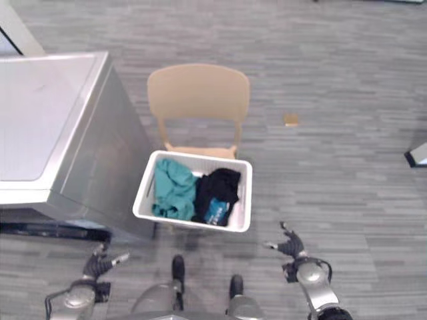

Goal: Grab the laundry basket,head to the washer,open it,put in the laundry and shut it.

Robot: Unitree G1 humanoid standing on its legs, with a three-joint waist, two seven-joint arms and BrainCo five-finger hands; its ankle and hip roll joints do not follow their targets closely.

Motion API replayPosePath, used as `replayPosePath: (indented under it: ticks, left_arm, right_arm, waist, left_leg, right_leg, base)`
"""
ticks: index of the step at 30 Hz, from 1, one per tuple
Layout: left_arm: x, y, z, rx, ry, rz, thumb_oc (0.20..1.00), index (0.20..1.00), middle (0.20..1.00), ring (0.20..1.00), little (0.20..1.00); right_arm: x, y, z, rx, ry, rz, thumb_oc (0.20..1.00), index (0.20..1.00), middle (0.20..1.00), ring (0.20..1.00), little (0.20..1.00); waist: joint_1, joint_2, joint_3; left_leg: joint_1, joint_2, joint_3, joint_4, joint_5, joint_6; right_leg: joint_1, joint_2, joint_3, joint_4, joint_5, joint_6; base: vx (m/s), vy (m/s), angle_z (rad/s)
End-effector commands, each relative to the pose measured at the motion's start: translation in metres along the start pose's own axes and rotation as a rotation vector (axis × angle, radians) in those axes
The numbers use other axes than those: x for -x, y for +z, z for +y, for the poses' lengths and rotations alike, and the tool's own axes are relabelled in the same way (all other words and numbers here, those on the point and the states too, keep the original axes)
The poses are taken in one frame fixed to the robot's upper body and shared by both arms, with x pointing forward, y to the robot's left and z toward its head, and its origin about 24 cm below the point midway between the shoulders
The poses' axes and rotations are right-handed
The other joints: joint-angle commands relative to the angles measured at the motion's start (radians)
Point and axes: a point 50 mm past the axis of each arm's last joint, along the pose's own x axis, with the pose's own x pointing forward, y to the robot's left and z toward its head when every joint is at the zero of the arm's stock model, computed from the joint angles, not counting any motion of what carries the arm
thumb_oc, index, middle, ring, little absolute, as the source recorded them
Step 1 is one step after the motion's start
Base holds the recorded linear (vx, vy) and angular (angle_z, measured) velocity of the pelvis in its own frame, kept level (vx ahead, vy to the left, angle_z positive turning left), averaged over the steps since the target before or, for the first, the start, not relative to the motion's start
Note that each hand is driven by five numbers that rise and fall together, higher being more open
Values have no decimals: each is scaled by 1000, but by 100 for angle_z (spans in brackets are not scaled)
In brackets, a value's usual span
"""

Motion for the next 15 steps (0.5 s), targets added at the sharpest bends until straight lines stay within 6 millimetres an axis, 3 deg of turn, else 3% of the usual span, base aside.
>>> replayPosePath:
  ticks: [1,6,7,8,10,11,12,13,14,15]
  left_arm:
    - [-11,20,11,-46,34,-54,1000,1000,1000,1000,1000]
    - [-17,31,3,-34,41,-85,1000,1000,1000,1000,1000]
    - [-18,34,1,-32,38,-96,1000,1000,1000,1000,1000]
    - [-19,36,-2,-28,35,-100,1000,1000,1000,1000,1000]
    - [-20,37,-6,-32,29,-102,1000,1000,1000,1000,1000]
    - [-21,40,-9,-36,23,-103,1000,1000,1000,1000,1000]
    - [-21,40,-9,-36,23,-103,1000,1000,1000,1000,1000]
    - [-22,44,-11,-37,18,-115,1000,1000,1000,1000,1000]
    - [-23,46,-12,-51,7,-120,1000,1000,1000,1000,1000]
    - [-22,46,-15,-63,-6,-124,1000,1000,1000,1000,1000]
  right_arm:
    - [-5,22,6,-12,0,-97,1000,1000,1000,1000,1000]
    - [-10,26,5,-52,-40,-99,1000,1000,1000,1000,1000]
    - [-10,27,6,-55,-44,-98,1000,1000,1000,1000,1000]
    - [-10,26,8,-60,-40,-86,1000,1000,1000,1000,1000]
    - [-9,21,11,-79,-39,-65,1000,1000,1000,1000,1000]
    - [-7,15,12,-97,-42,-43,1000,1000,1000,1000,1000]
    - [-7,15,12,-97,-42,-42,1000,1000,1000,1000,1000]
    - [-5,9,15,-116,-41,-21,1000,1000,1000,1000,1000]
    - [-3,4,18,-137,-35,-2,1000,1000,1000,1000,1000]
    - [-2,2,22,-160,-26,10,1000,1000,1000,1000,1000]
  waist:
    - [19,-27,18]
    - [22,-25,32]
    - [17,-28,31]
    - [2,-30,21]
    - [-18,-30,6]
    - [-37,-29,-7]
    - [-38,-29,-7]
    - [-58,-23,-23]
    - [-67,-17,-36]
    - [-71,-15,-49]
  left_leg:
    - [-38,16,-25,98,-83,-27]
    - [-115,7,-48,170,-104,-37]
    - [-109,26,-26,174,-113,-39]
    - [-71,78,24,166,-122,-46]
    - [-37,138,99,151,-106,-60]
    - [-15,177,163,146,-109,-82]
    - [-14,178,162,145,-108,-83]
    - [3,202,234,124,-99,-94]
    - [16,204,257,106,-100,-98]
    - [17,187,249,100,-112,-93]
  right_leg:
    - [-102,3,-14,108,-92,-6]
    - [-129,-32,-60,101,-75,-9]
    - [-137,-52,-79,100,-67,-5]
    - [-139,-80,-107,96,-56,4]
    - [-130,-109,-149,92,-50,15]
    - [-117,-130,-176,95,-62,28]
    - [-117,-130,-177,95,-62,28]
    - [-110,-150,-215,91,-59,40]
    - [-102,-163,-231,89,-54,47]
    - [-87,-179,-241,86,-48,56]
  base:
    - [-100,-77,23]
    - [-117,27,75]
    - [-108,254,81]
    - [-58,291,49]
    - [39,302,64]
    - [82,189,93]
    - [92,229,103]
    - [68,262,107]
    - [144,379,93]
    - [192,397,82]
